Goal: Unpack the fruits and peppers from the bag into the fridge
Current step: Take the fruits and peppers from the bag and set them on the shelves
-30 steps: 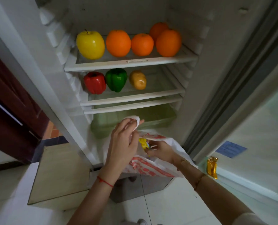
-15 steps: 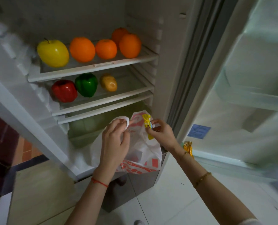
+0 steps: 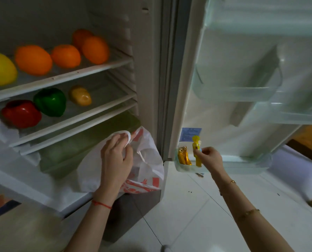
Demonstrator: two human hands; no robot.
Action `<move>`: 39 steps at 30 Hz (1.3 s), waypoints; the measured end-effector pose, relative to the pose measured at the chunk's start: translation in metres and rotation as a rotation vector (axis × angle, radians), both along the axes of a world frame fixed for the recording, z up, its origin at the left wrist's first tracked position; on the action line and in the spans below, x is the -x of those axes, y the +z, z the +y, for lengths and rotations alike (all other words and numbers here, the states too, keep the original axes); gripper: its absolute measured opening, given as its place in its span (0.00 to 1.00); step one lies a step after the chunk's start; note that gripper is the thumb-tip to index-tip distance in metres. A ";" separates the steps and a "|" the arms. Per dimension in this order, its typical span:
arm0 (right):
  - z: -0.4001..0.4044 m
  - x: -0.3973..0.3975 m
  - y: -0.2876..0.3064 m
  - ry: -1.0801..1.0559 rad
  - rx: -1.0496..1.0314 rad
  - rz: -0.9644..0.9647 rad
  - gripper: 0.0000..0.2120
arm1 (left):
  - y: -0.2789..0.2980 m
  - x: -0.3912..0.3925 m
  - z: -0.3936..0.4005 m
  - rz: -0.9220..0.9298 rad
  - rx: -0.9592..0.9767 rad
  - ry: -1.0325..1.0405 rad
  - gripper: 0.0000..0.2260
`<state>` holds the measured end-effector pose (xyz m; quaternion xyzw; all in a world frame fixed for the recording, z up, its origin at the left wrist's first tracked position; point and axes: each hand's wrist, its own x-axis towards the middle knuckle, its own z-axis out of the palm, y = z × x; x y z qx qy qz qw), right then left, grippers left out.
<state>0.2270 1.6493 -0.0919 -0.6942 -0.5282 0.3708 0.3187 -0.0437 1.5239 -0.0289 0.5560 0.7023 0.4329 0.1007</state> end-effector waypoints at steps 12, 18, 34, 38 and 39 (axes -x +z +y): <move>0.067 -0.009 -0.061 0.242 0.355 -0.325 0.15 | 0.005 -0.036 0.011 0.018 -0.058 0.131 0.14; 0.072 -0.009 -0.061 0.383 0.377 -0.475 0.14 | 0.003 -0.039 0.012 0.072 -0.069 0.203 0.14; -0.009 0.101 -0.026 1.189 -0.548 -1.051 0.27 | 0.003 -0.038 -0.011 0.081 -0.089 0.351 0.18; 0.000 0.108 -0.028 1.153 -0.560 -0.908 0.23 | 0.004 -0.033 -0.028 0.096 -0.121 0.403 0.17; 0.003 0.110 -0.024 1.139 -0.546 -0.753 0.21 | 0.004 -0.031 -0.034 0.083 -0.129 0.428 0.18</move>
